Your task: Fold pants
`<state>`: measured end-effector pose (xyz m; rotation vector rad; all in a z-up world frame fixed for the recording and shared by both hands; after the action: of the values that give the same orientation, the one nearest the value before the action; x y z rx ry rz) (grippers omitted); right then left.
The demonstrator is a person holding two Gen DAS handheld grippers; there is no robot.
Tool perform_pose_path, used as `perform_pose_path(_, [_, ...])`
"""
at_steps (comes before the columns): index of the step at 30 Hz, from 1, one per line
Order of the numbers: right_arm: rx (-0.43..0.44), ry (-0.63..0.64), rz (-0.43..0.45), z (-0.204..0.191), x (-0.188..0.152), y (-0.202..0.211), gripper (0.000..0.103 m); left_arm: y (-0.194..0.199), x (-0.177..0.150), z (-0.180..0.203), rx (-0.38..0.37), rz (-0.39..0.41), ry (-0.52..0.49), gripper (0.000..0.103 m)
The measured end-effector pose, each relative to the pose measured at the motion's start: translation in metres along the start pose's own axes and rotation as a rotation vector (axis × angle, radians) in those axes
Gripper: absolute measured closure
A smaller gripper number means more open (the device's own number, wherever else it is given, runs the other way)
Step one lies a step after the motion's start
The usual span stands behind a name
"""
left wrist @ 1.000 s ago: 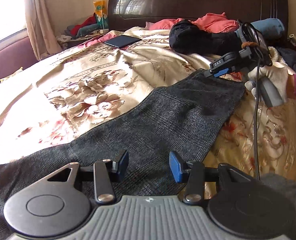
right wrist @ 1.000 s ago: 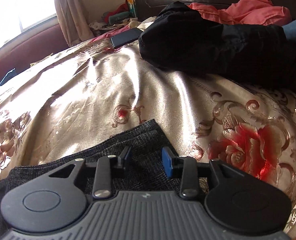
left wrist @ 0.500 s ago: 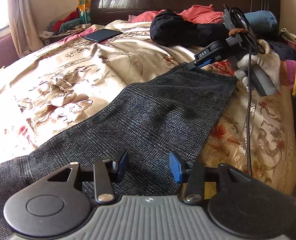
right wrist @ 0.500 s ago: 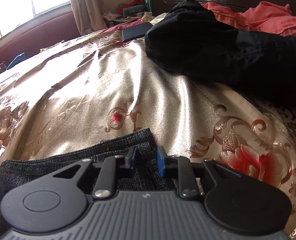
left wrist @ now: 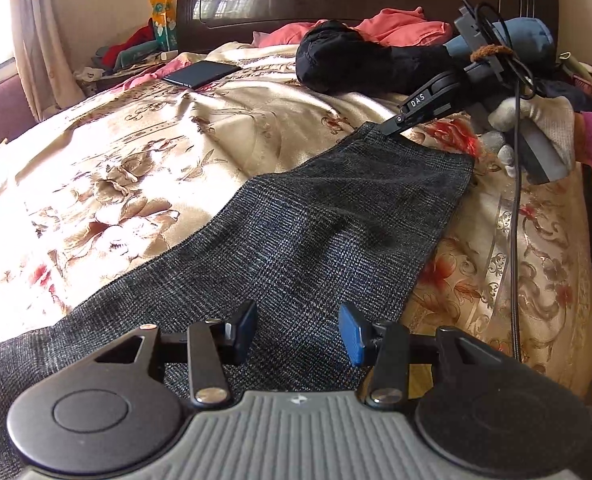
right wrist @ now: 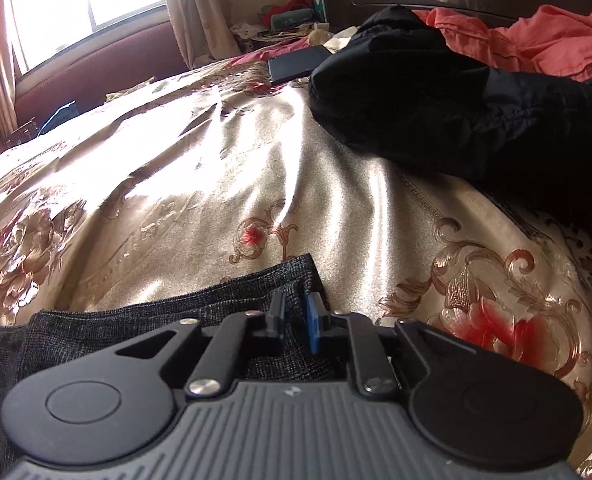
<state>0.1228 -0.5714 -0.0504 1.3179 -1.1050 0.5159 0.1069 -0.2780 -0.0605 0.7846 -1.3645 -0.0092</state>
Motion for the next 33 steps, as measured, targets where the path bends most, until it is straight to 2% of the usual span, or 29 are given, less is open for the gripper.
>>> perform_pose_path(1, [0.020,0.026,-0.006,-0.003,-0.002,0.001,0.075,-0.001,0.000,-0.001,-0.002,0.001,0.007,0.046])
perform_pose_path(3, [0.023,0.048,-0.024,-0.004,-0.005,-0.002,0.069,-0.005,0.000,-0.002,-0.005,0.000,0.020,0.046])
perform_pose_path(6, [0.019,0.047,-0.014,-0.007,-0.005,-0.002,0.069,-0.008,0.001,0.000,-0.001,0.001,0.018,0.046])
perform_pose_path(9, [0.013,0.111,-0.002,-0.015,-0.007,0.005,0.069,-0.006,0.003,0.002,-0.006,0.007,0.002,0.046])
perform_pose_path(14, [0.017,0.201,-0.008,-0.025,-0.015,0.005,0.069,-0.008,-0.002,0.000,-0.001,-0.008,0.015,0.046])
perform_pose_path(17, [0.020,0.195,-0.038,-0.023,-0.016,-0.003,0.069,-0.007,-0.002,-0.001,-0.003,-0.007,0.016,0.046])
perform_pose_path(19, [0.006,0.147,-0.046,-0.014,-0.012,-0.013,0.074,-0.008,-0.002,-0.001,-0.003,-0.009,0.015,0.046])
perform_pose_path(21, [0.017,0.061,-0.036,-0.005,-0.007,-0.018,0.074,-0.008,-0.001,-0.001,-0.003,-0.007,0.017,0.046])
perform_pose_path(22, [0.015,0.028,-0.035,-0.003,-0.005,-0.019,0.080,-0.008,-0.001,-0.001,-0.003,-0.007,0.018,0.046])
perform_pose_path(24, [0.028,-0.007,-0.038,-0.004,-0.001,-0.017,0.100,-0.009,-0.001,-0.001,-0.003,-0.007,0.015,0.046])
perform_pose_path(26, [0.062,-0.058,-0.011,-0.006,0.005,-0.009,0.100,-0.009,-0.001,-0.002,-0.001,-0.004,0.017,0.046])
perform_pose_path(31, [0.038,-0.147,0.125,0.007,0.032,0.008,0.100,-0.010,-0.001,-0.003,0.003,-0.002,0.022,0.046])
perform_pose_path(33, [0.016,-0.155,0.085,0.012,0.025,-0.005,0.100,-0.012,-0.003,-0.003,0.005,-0.008,0.022,0.046])
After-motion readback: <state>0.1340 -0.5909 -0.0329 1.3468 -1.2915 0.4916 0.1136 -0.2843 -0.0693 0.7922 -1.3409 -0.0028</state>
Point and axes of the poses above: each gripper's, at about its wrist camera, not at the fingertips, and y roughly against the way its jaws point, z to its right, x to its top, the point moved 7 cm from there along -y, roughly the way its jaws point, and after that the axes turned 12 degrees about z, right-handed, at the moved point
